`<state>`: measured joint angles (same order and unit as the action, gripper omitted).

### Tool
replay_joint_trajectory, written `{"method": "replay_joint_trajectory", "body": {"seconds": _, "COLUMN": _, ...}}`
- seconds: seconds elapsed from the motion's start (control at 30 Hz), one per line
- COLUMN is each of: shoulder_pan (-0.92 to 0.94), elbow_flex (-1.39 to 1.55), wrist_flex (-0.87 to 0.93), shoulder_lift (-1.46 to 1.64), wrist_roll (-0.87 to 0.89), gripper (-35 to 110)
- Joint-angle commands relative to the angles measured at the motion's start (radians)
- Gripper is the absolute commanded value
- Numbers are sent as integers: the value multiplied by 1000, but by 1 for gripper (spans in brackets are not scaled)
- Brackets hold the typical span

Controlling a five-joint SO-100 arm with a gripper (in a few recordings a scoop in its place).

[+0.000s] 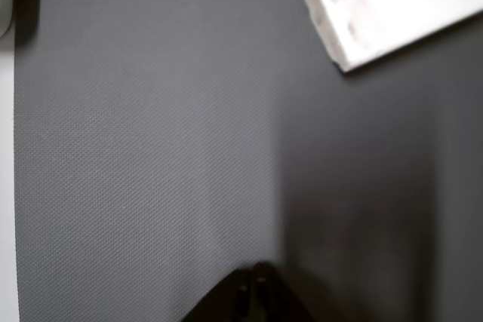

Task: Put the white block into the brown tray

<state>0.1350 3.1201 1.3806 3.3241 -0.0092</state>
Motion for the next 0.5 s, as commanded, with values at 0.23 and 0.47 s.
{"method": "replay_joint_trajectory", "body": {"seconds": 0.23, "shoulder_pan": -5, "elbow_flex": -6, "wrist_flex": 6, "shoulder_lift": -11, "wrist_roll": -2, "gripper": 2}}
{"method": "replay_joint_trajectory", "body": {"seconds": 0.47, "shoulder_pan": -8, "elbow_flex": -6, "wrist_flex": 6, "shoulder_lift": -11, "wrist_roll": -8, "gripper": 0}}
